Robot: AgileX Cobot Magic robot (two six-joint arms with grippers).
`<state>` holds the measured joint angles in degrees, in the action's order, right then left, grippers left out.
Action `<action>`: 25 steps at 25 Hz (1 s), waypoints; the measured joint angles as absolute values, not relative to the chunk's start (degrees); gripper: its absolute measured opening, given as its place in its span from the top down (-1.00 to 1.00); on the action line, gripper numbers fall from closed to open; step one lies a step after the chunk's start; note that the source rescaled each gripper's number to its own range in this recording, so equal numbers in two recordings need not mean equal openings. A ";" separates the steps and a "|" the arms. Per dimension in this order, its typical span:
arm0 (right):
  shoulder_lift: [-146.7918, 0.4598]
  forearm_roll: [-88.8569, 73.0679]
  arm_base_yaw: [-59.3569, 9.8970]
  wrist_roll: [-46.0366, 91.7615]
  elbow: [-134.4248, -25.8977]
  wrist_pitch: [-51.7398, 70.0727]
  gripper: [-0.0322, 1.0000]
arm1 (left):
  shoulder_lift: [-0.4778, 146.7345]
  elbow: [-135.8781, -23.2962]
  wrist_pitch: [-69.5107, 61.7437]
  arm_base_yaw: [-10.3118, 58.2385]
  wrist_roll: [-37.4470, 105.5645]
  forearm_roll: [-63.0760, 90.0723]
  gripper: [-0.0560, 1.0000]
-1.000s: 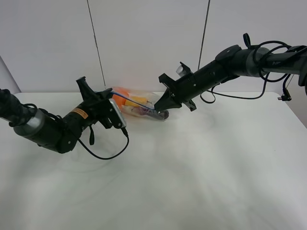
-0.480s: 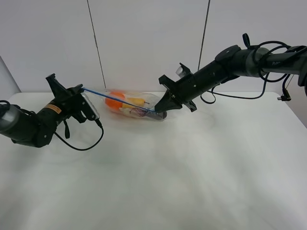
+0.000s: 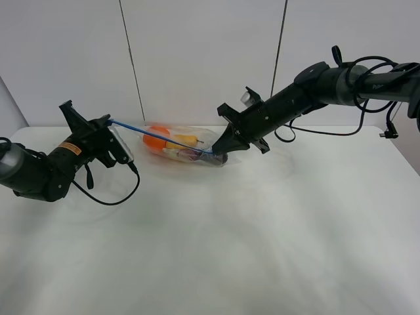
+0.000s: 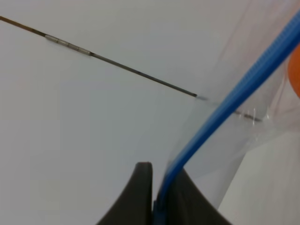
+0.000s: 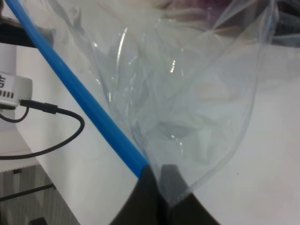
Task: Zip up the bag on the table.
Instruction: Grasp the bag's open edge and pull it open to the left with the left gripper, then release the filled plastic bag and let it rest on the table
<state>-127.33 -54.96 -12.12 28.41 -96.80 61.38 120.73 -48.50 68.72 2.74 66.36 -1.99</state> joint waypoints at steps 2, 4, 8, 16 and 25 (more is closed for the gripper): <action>-127.33 -53.70 -12.12 28.41 -96.80 61.62 0.94 | 120.73 -48.50 69.01 2.58 63.90 -0.95 0.75; -127.33 -52.99 -11.96 28.41 -96.80 61.70 0.94 | 120.73 -48.50 69.25 2.07 60.74 0.00 0.47; -127.33 -52.41 -11.90 28.41 -96.80 62.03 0.94 | 120.73 -48.50 69.30 1.78 53.91 0.96 -0.34; -127.33 -52.40 -11.90 28.41 -96.80 62.23 0.94 | 120.73 -49.78 69.25 0.83 42.55 10.06 -0.96; -127.33 -52.35 -11.85 28.41 -96.75 62.55 0.94 | 117.64 -56.60 40.16 -6.05 21.50 12.23 -0.97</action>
